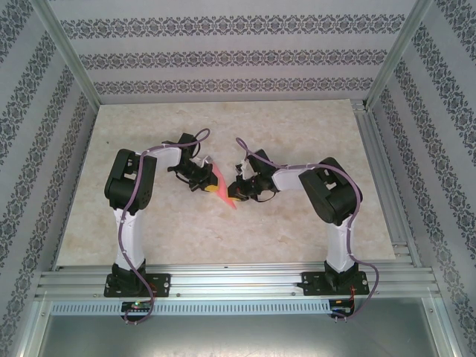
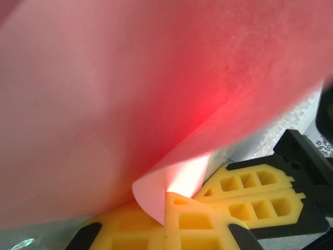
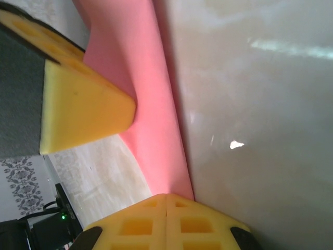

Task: Fold a paper plane with a square sheet of paper (pick it up from the middle)
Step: Fold the wing for the fifth time at the center of the table.

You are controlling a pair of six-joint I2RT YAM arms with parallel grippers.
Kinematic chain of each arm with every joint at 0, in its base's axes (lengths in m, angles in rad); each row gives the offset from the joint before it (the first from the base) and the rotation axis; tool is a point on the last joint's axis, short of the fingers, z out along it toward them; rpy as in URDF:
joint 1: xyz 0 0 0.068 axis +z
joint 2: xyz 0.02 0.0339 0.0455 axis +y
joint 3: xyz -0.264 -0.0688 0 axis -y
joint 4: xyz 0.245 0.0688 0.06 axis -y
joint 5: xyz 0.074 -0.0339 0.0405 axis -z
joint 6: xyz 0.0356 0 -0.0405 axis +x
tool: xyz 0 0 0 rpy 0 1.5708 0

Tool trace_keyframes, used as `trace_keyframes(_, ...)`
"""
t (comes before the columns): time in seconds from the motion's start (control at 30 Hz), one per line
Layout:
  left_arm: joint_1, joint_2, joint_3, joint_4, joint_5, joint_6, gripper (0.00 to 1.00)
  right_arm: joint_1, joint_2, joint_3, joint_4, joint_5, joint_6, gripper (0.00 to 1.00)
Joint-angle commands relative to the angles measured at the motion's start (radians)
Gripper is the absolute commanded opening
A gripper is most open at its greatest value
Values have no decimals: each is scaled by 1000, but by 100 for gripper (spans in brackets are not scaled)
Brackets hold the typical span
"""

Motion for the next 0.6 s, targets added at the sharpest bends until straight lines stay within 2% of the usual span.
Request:
trace_keyframes(0.0, 20, 34, 10, -26, -64, 17, 0, 37, -1, -52, -119, 3, -28, 1)
trace_keyframes(0.17, 19, 35, 11, -27, -64, 15, 0, 40, -19, -77, -104, -14, -17, 0)
trace_keyframes(0.27, 19, 30, 8, -30, -67, 18, 0, 53, -78, -68, -132, 28, -34, 1)
trace_keyframes(0.47, 19, 36, 8, -29, -59, 20, 0, 57, -30, -90, -100, 11, -7, 1)
trace_keyframes(0.57, 20, 30, 8, -27, -63, 17, 1, 54, -12, -86, -145, 58, -27, 1)
